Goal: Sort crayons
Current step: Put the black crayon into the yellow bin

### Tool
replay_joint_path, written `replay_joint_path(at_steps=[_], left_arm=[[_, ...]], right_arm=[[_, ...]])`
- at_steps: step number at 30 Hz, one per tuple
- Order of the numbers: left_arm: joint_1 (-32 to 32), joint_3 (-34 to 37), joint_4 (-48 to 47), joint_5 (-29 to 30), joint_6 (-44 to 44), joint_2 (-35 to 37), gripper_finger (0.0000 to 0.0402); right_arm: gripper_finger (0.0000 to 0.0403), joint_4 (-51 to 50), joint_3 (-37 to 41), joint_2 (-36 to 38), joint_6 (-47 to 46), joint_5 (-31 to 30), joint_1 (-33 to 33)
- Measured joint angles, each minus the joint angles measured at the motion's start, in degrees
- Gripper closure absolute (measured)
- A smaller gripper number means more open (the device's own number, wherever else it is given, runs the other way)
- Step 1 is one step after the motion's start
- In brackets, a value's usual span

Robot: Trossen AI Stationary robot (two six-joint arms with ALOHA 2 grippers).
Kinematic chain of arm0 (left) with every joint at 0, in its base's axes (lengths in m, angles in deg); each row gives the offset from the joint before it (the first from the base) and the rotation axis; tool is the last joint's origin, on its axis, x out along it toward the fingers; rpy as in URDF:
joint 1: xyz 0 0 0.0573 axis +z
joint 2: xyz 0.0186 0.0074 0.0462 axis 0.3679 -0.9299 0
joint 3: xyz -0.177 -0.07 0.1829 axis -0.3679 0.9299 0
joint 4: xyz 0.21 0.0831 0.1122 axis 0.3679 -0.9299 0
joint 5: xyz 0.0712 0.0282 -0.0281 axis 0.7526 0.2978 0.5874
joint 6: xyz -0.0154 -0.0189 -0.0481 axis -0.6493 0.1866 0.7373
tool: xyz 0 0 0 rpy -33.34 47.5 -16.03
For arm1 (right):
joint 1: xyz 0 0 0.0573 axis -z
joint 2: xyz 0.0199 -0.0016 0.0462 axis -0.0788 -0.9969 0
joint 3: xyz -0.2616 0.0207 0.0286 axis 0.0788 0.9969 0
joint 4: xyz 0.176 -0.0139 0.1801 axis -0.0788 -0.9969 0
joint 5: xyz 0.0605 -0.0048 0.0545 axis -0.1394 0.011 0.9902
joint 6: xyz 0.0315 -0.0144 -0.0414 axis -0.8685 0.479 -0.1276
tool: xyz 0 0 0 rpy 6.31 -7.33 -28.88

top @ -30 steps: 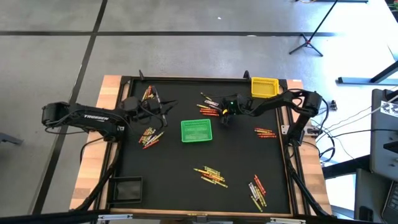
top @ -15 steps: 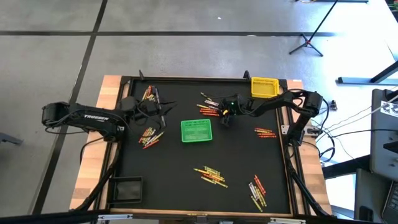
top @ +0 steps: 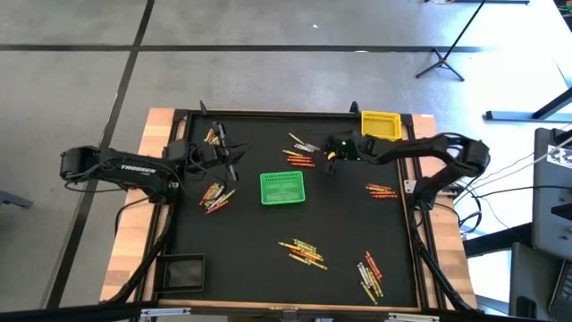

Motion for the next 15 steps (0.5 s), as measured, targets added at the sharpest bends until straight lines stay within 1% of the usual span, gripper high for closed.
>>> replay_joint_path(at_steps=[5,10,12,15], left_arm=[[0.00,0.00,0.00,0.00,-0.03,0.00,0.0366],[0.07,0.00,0.11,0.24,-0.17,0.00,0.0366],[0.07,0.00,0.20,0.22,-0.15,0.00,0.0366],[0.07,0.00,0.20,0.23,-0.14,0.00,0.0366]], right_arm=[[0.0376,-7.43,-0.07,7.55,0.04,-9.69,0.42],[0.0375,-14.02,-0.03,13.55,0.28,-18.86,4.15],[0.0375,-14.03,0.43,15.08,0.27,-20.53,6.82],[0.0375,-13.98,1.17,15.86,0.17,-20.83,11.44]])
